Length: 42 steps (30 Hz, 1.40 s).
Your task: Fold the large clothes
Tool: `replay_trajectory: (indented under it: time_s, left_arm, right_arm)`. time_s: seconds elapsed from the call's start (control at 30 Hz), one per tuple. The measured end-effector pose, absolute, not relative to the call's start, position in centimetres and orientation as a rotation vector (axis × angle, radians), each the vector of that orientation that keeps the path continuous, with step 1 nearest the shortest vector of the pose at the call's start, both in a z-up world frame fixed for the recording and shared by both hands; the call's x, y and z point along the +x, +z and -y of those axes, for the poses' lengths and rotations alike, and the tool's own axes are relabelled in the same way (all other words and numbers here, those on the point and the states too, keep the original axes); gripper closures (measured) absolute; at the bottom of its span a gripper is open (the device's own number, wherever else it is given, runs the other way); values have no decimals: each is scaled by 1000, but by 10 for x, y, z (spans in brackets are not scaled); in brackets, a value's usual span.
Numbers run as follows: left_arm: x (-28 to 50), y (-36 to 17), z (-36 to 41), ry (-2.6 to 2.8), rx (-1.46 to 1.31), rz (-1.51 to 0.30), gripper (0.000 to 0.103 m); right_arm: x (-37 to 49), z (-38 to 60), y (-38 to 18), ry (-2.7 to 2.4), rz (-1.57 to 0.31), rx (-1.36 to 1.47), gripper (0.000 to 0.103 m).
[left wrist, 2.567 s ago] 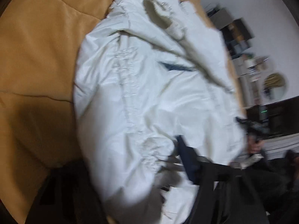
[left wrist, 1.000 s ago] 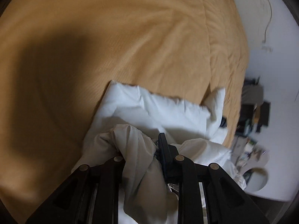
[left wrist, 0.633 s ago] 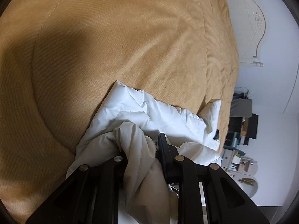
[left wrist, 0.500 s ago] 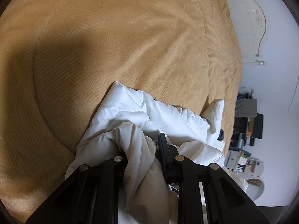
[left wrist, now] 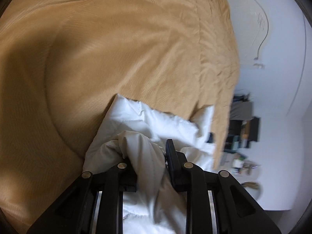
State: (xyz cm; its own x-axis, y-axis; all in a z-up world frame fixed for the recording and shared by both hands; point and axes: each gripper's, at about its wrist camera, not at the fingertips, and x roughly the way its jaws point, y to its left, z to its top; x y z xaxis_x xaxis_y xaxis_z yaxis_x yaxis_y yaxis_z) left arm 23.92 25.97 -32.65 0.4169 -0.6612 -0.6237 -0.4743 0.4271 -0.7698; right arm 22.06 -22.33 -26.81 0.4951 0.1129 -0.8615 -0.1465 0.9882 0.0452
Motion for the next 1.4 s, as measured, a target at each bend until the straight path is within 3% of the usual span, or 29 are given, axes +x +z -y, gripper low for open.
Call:
replay_trajectory:
  time_s: [0.13,0.17,0.2,0.27,0.37,0.53,0.67,0.77,1.07,1.27,1.4]
  left_arm:
    - [215,-291,-320,13,-1242,-1045,82]
    - [203,-275,-335,119,-1198,-988,76]
    - [195,-263,-344,174,-1161,-956,56]
    - [186,-242,-347,195,-1092,-932,27]
    - [181,-227,-317,115,-1039,-941,26]
    - [185,-222,-191,-76,-787,-995,26]
    - [188,-228,-82,-67,-225,-944,26]
    - [192,-283,-44,123,148,-974,25]
    - [166,-313,-80,113,6,-912,19]
    - [173,-309,-81,103,-9,-921,19]
    - [176,-311,-87,99,-31,-921,19]
  right_arm:
    - [226,229,-278,143,-1039,-51,0]
    - [226,231,-279,141,-1041,-49,0]
    - [227,232,-281,141,-1043,-45,0]
    - [227,221,-283,138,-1041,-49,0]
    - [225,223,-284,138,-1037,-52,0]
    - [215,213,-285,137,-1036,-56,0]
    - [212,212,-283,136,-1027,-54,0]
    - [207,215,-280,135,-1017,-51,0]
    - [166,254,-243,29,-909,-80,1]
    - [162,294,-251,-25,-954,38,1]
    - [178,270,-215,3,-957,87,4]
